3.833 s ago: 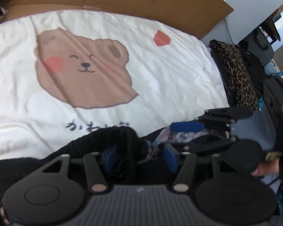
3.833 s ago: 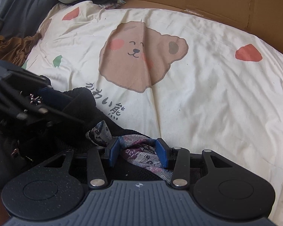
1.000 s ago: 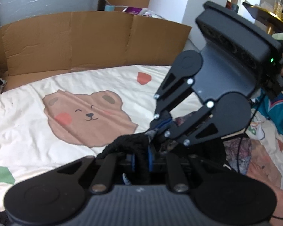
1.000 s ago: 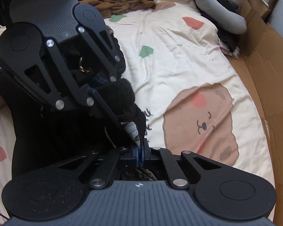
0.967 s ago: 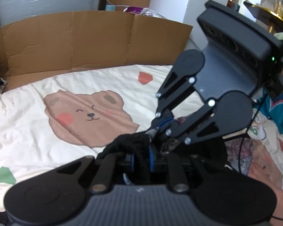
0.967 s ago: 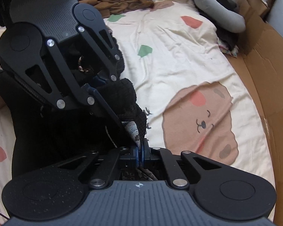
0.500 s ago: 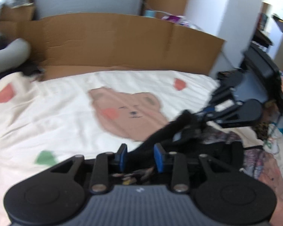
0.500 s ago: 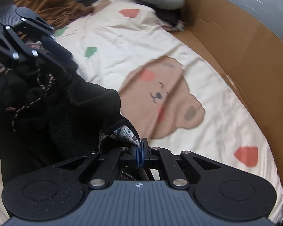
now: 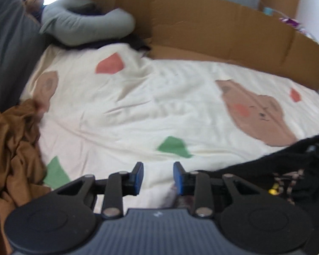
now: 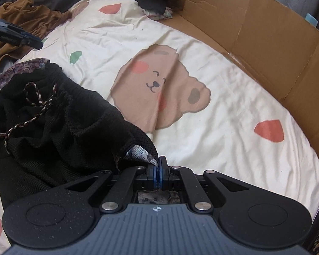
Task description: Fold clothes
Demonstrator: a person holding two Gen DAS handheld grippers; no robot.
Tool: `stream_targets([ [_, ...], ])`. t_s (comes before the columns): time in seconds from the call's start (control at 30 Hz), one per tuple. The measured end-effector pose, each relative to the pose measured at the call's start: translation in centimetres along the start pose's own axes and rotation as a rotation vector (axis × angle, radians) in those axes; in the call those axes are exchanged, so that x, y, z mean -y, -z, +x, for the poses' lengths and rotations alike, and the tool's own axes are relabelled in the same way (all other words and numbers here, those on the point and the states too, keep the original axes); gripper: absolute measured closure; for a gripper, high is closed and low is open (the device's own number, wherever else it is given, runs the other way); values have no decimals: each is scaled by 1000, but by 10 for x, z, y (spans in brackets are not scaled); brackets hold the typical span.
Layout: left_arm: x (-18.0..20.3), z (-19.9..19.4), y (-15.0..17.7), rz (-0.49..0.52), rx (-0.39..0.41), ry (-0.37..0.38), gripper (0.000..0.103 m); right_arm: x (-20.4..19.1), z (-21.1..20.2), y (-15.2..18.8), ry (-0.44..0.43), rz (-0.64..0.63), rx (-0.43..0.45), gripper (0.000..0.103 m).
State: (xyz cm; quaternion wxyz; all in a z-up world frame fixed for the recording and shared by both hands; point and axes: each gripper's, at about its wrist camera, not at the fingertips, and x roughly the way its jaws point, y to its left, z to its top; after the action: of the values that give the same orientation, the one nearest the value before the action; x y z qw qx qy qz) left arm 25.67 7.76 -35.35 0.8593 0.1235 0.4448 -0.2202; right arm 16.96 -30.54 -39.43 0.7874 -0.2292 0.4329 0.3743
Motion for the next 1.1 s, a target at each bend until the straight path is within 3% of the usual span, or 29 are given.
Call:
stream_targets([
  [0.2,-4,18,9,-9,-59,27,72,-1,2,3,-3,4,-8,103],
  [0.8,21,7,35,139,-155,167,72,-2,5,8,-12,-18,-26,103],
  [1.1,23,8,39,108,-156,262,71,-4,5,10,-15,-25,-35,103],
])
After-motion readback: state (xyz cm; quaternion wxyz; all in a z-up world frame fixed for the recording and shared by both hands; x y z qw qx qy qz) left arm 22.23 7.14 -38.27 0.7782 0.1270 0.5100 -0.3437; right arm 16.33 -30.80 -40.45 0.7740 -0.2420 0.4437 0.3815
